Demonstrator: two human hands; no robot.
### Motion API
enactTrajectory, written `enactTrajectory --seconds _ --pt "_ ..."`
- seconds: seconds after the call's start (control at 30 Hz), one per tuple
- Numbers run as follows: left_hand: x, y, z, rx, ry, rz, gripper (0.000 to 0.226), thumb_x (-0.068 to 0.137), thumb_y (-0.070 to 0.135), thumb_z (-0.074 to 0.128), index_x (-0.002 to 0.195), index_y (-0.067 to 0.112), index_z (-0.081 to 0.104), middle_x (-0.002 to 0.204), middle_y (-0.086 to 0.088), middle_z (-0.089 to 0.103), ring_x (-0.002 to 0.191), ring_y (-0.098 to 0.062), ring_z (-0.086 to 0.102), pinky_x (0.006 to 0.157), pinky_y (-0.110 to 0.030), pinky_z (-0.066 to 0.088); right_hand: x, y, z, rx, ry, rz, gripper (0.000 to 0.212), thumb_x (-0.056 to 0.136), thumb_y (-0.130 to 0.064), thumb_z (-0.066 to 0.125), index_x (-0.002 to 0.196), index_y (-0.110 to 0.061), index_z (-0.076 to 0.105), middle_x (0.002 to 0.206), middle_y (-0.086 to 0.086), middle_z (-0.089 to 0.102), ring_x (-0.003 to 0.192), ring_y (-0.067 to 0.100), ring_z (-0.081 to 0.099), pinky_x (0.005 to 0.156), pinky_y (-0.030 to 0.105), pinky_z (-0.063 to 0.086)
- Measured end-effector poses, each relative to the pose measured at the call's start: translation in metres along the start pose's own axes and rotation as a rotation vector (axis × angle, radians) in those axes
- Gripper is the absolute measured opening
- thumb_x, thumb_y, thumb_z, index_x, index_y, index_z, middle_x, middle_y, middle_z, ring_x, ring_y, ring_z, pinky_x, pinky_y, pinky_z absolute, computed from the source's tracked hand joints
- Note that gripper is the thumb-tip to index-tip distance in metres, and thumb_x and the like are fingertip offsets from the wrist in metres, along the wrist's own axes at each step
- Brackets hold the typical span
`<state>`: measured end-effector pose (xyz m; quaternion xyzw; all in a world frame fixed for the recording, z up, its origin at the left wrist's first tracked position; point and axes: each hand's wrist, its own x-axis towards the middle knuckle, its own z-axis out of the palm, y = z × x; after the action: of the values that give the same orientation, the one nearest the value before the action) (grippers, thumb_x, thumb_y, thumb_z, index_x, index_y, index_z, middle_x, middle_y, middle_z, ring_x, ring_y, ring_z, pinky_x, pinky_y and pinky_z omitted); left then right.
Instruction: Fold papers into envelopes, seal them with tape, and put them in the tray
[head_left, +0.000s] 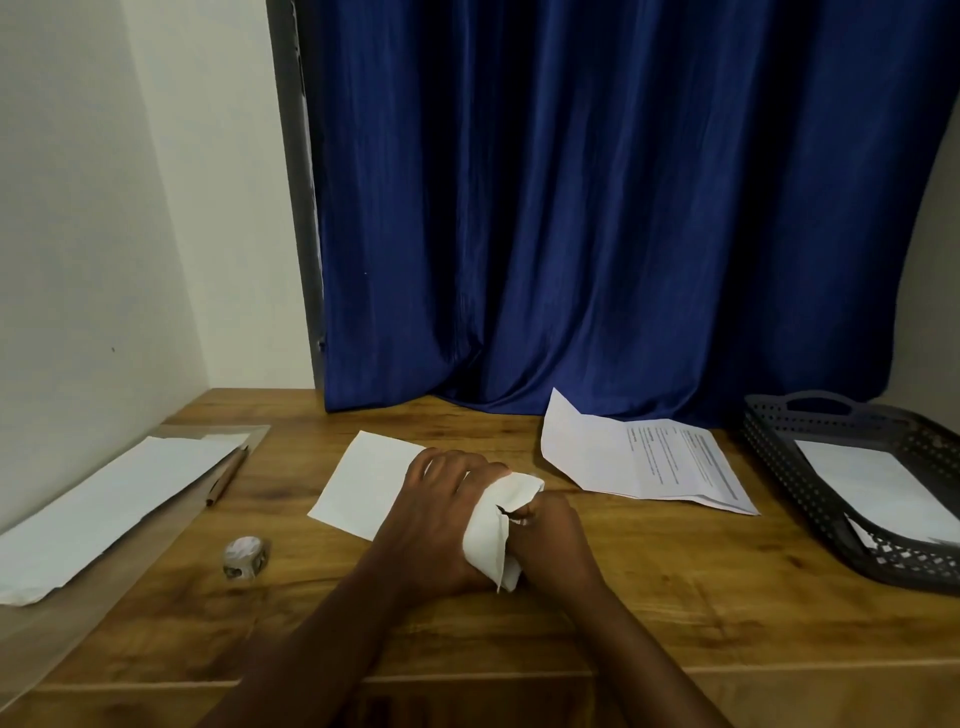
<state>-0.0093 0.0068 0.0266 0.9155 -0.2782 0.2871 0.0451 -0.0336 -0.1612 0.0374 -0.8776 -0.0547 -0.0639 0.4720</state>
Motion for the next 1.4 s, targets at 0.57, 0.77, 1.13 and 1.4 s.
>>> enactTrajectory --seconds 0.57,0.77,1.13,1.4 --pt "0.003 -0.008 0.008 -0.265 -0.344 -0.148 0.111 0.068 0.1 0.023 0.159 0.038 0.013 0.169 0.014 0.007 0.155 -0.007 -0.002 0.127 -0.047 0.001 -0.004 0.051 -0.021 -0.128 0.166 -0.185 0.043 0.095 -0.059 0.049 0.134 -0.041 0.053 0.143 -0.02 0.05 0.129 -0.002 0.046 0.11 0.036 0.044" --pt "-0.003 -0.015 0.022 -0.364 -0.189 -0.301 0.099 0.079 0.089 -0.004 0.154 0.036 0.033 0.164 0.009 0.029 0.153 -0.008 0.016 0.127 -0.042 0.008 -0.011 0.04 -0.014 -0.635 -0.334 -0.484 0.069 0.1 -0.066 0.023 0.158 -0.039 -0.001 0.166 -0.017 -0.004 0.152 0.005 -0.01 0.124 0.04 -0.006" --pt "-0.03 -0.003 -0.001 -0.25 -0.238 -0.447 0.106 0.07 0.095 -0.004 0.136 0.039 0.056 0.146 0.017 0.053 0.136 -0.005 0.044 0.118 -0.037 0.031 -0.022 0.045 -0.033 -0.685 -0.449 -0.348 0.082 0.088 -0.083 0.025 0.157 -0.043 0.007 0.165 -0.022 0.002 0.15 -0.003 -0.005 0.125 0.038 -0.002" --pt "-0.094 0.011 -0.058 -0.254 -0.456 -0.371 0.095 0.067 0.101 0.027 0.15 0.054 0.03 0.156 0.038 0.015 0.144 0.008 0.008 0.124 -0.034 0.012 -0.064 0.056 -0.075 -0.675 -0.45 -0.369 0.096 0.068 -0.095 0.046 0.15 -0.058 0.013 0.145 -0.047 -0.007 0.133 -0.026 -0.014 0.118 0.019 -0.008"
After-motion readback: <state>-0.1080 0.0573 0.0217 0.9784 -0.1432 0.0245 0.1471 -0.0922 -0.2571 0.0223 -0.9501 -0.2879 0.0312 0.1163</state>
